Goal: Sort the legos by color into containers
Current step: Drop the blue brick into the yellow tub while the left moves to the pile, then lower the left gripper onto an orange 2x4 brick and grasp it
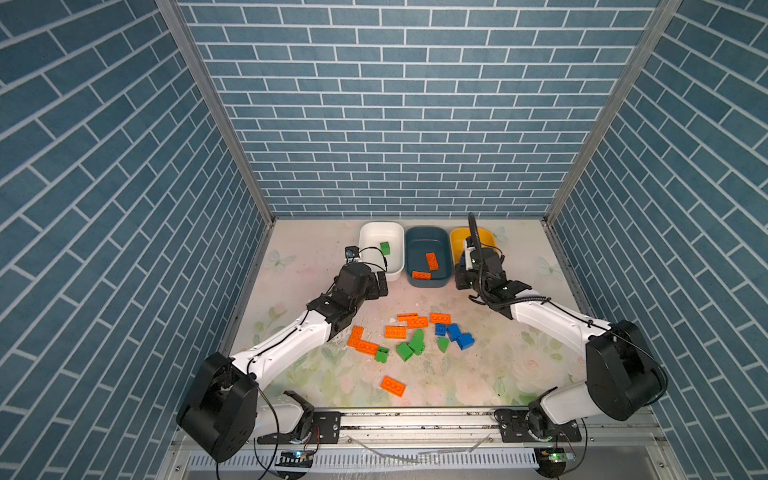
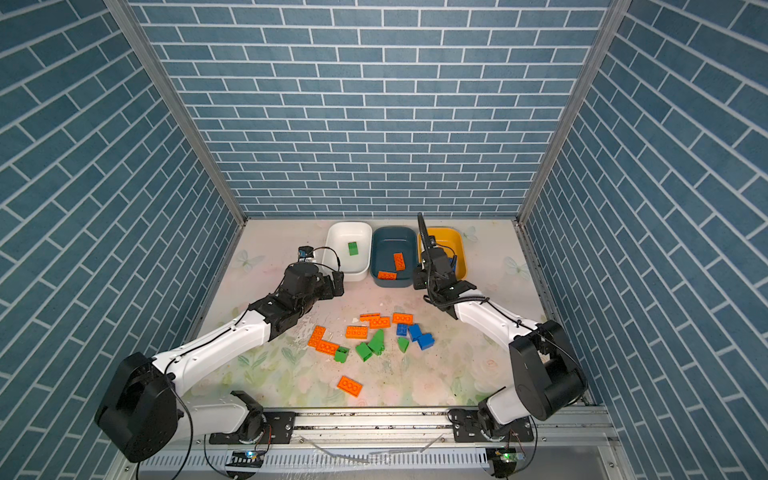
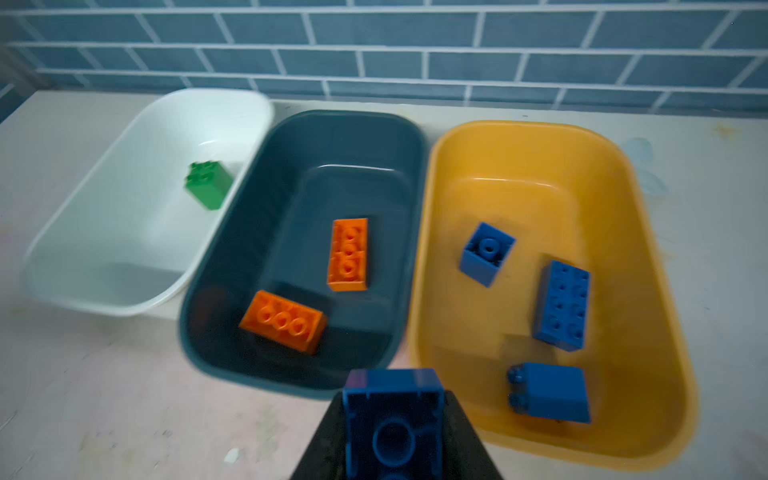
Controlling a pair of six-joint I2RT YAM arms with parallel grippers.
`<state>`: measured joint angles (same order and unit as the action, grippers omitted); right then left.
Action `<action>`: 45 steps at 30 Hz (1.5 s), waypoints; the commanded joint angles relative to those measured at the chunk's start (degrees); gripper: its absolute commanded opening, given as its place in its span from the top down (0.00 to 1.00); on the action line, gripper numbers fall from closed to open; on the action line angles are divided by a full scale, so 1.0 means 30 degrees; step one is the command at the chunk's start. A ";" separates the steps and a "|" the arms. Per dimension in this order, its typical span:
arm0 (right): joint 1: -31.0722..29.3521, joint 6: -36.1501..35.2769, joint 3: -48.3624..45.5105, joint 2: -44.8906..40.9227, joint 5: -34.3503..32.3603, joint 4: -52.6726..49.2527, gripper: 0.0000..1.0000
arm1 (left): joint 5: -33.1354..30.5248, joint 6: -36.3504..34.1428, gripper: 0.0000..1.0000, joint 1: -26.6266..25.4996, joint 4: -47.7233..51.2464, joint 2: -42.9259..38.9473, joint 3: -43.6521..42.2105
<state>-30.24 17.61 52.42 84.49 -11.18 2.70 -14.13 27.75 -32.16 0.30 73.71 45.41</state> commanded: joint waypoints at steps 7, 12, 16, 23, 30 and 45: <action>0.2510 0.1316 0.1866 0.2496 -0.1004 -0.1724 0.82 | 0.3193 -0.1748 0.05 0.0464 0.2803 0.2019 0.1828; 0.3815 0.0458 0.4049 0.4854 0.0433 -0.2233 0.81 | 0.5285 -0.3753 0.01 0.0403 0.4457 0.4093 0.3547; 0.4452 -0.0361 0.6582 0.6988 0.1662 -0.3461 0.79 | 0.5232 -0.6051 0.01 -0.0183 0.6054 0.5103 0.4835; 0.4572 -0.0512 0.9416 0.8394 0.1211 -0.5133 0.47 | 0.6477 -1.1365 0.01 -0.1107 0.7783 0.5456 0.5401; 0.4565 0.0041 0.8321 0.6718 0.1634 -0.4737 0.01 | 0.5855 -1.6599 0.01 -0.2626 0.8306 0.5332 0.4763; 0.4567 0.1075 0.5531 0.4337 0.1390 -0.3279 0.01 | 0.5603 -1.9097 0.31 -0.3217 1.1680 0.9112 0.7850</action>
<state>-16.38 18.85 71.70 99.74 -6.46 -8.51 2.66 -26.92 -41.30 32.34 99.98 67.40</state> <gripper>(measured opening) 0.988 0.694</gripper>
